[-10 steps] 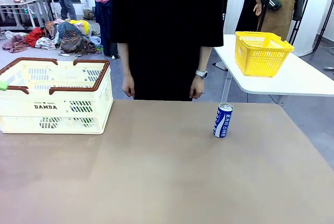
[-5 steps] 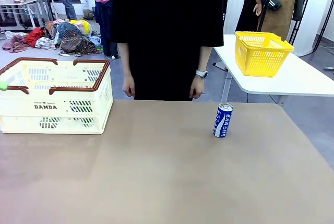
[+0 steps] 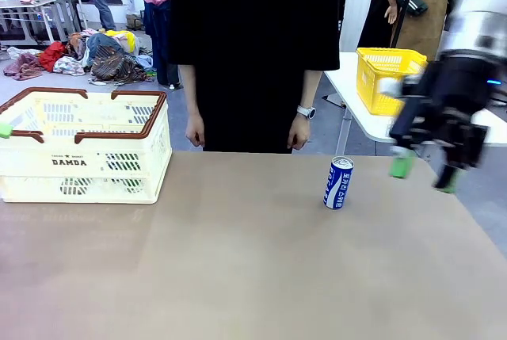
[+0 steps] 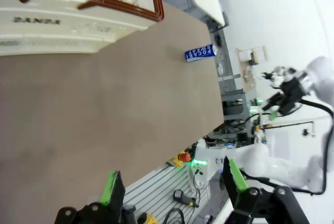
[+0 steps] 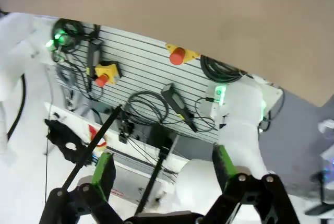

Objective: Place the drinks into the Shopping basket.
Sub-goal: Pick up one drink and place it into the Shopping basket.

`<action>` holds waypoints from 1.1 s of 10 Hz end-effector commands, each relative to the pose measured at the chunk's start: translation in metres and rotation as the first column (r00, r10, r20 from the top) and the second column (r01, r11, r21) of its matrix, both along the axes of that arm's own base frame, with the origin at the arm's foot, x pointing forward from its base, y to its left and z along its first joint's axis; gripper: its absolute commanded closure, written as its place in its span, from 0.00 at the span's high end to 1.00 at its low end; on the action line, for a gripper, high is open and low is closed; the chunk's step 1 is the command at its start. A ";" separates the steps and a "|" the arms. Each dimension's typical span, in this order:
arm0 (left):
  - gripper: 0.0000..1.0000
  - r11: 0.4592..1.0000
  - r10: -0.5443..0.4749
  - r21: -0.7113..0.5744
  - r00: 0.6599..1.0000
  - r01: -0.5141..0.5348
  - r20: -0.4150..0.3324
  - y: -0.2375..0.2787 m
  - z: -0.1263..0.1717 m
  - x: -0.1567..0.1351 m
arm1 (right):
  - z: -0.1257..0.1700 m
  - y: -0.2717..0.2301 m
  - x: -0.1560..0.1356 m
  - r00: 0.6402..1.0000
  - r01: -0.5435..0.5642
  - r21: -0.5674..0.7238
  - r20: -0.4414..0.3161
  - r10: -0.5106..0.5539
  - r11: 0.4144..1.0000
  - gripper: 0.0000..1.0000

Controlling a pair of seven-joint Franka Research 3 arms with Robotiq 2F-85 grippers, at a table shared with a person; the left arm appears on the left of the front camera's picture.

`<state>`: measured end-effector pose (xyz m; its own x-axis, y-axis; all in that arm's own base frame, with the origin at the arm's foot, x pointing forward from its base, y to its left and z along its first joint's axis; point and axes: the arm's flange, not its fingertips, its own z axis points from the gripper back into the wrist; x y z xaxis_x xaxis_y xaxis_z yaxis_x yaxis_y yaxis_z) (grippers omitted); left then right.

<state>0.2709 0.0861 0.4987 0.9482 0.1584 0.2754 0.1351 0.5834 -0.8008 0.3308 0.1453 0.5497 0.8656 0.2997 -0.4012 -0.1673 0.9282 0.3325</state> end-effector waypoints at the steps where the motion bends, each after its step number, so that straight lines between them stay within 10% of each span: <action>1: 1.00 1.000 -0.005 0.004 1.000 0.005 -0.004 0.002 -0.001 -0.002 | -0.011 0.026 0.045 0.999 -0.045 -0.226 -0.016 0.042 0.973 1.00; 3: 1.00 1.000 -0.005 0.004 1.000 0.005 -0.004 0.002 -0.001 -0.002 | 0.002 0.029 0.003 0.987 0.131 -0.355 0.131 -0.090 0.926 1.00; 4: 1.00 1.000 -0.005 0.004 1.000 0.005 -0.004 0.002 -0.001 -0.002 | -0.025 0.044 0.040 0.999 -0.034 -0.194 -0.011 0.033 0.980 1.00; 11: 1.00 1.000 -0.005 0.004 1.000 0.005 -0.004 0.002 -0.001 -0.002 | -0.127 0.009 0.132 0.935 0.317 -0.215 0.234 -0.266 0.924 1.00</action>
